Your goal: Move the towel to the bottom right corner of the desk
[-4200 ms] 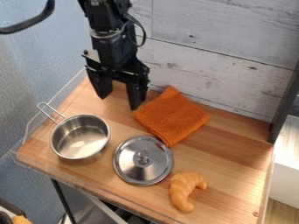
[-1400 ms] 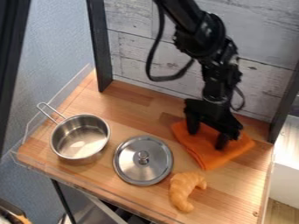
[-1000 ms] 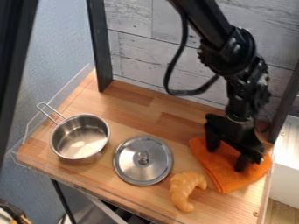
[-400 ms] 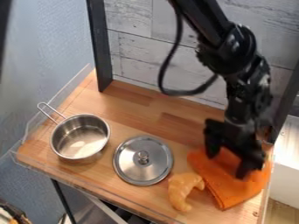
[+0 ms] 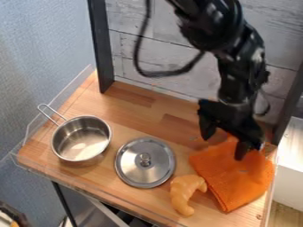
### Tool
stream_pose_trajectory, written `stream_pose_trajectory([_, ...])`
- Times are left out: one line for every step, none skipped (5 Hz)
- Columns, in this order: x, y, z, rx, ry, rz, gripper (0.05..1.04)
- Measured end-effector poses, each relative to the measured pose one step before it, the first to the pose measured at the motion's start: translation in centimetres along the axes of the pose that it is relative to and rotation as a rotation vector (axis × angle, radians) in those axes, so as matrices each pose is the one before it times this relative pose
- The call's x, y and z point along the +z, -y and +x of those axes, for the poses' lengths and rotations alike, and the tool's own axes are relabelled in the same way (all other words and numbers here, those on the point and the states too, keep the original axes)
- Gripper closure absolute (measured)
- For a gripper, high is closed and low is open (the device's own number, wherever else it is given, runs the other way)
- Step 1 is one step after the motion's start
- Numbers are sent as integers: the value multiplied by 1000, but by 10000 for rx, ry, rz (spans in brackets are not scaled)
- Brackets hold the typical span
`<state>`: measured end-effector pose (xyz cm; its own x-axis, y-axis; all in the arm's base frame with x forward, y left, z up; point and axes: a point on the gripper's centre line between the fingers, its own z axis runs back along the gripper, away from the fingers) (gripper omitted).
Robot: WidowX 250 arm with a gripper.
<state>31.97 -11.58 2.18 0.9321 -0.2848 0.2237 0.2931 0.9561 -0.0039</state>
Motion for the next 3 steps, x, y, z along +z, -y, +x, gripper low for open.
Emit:
stream_pose_trajectory([3247,-555,-573,273,796,261,83])
stream_pose_trajectory([659,-232,-215,305,138,-80,83])
stream_pose_trajectory([-4,-148,12,44,0,14,83])
